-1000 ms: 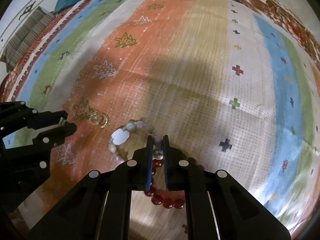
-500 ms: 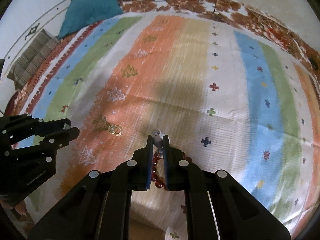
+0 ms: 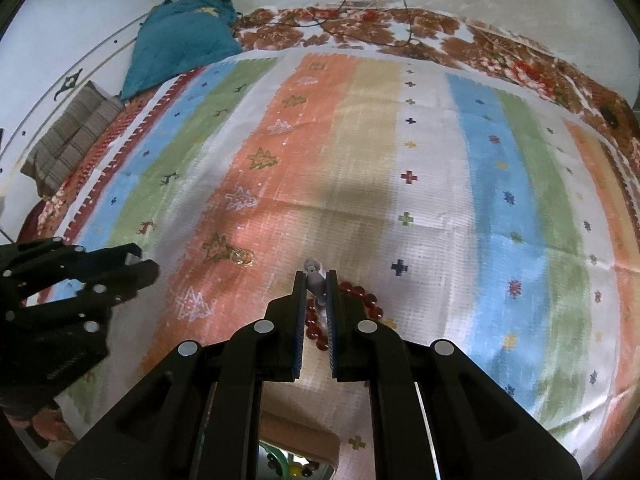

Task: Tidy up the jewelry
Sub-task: 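Lift the charm and pearl bracelet and carry both over the tin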

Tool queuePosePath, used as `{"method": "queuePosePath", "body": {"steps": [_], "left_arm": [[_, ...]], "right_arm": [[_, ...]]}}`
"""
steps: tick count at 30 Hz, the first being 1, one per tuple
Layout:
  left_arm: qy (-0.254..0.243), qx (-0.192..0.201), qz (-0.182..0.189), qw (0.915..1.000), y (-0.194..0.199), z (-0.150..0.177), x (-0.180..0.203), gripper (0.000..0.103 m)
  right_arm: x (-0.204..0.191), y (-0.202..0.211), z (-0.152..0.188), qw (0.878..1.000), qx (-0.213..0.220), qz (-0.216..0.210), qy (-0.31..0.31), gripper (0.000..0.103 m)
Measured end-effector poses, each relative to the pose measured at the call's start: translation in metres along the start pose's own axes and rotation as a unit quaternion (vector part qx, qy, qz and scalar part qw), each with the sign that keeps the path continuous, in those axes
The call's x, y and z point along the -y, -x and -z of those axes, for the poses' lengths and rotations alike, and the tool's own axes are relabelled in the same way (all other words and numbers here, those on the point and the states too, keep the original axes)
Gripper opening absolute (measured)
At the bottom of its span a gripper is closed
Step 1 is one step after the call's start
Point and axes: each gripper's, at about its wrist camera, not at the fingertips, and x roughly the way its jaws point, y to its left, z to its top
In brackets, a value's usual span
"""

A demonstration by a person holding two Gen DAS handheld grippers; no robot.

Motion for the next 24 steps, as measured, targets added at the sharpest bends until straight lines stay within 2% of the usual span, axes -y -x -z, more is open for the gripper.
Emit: {"method": "queuePosePath", "body": {"steps": [9, 24], "left_arm": [[-0.018, 0.017, -0.002, 0.9997, 0.02, 0.013, 0.015, 0.02], [-0.01, 0.034, 0.007, 0.9993, 0.039, 0.034, 0.027, 0.02]], "right_arm": [[-0.003, 0.027, 0.012, 1.0, 0.018, -0.006, -0.011, 0.01], [-0.008, 0.05, 0.034, 0.999, 0.032, 0.013, -0.005, 0.01]]}}
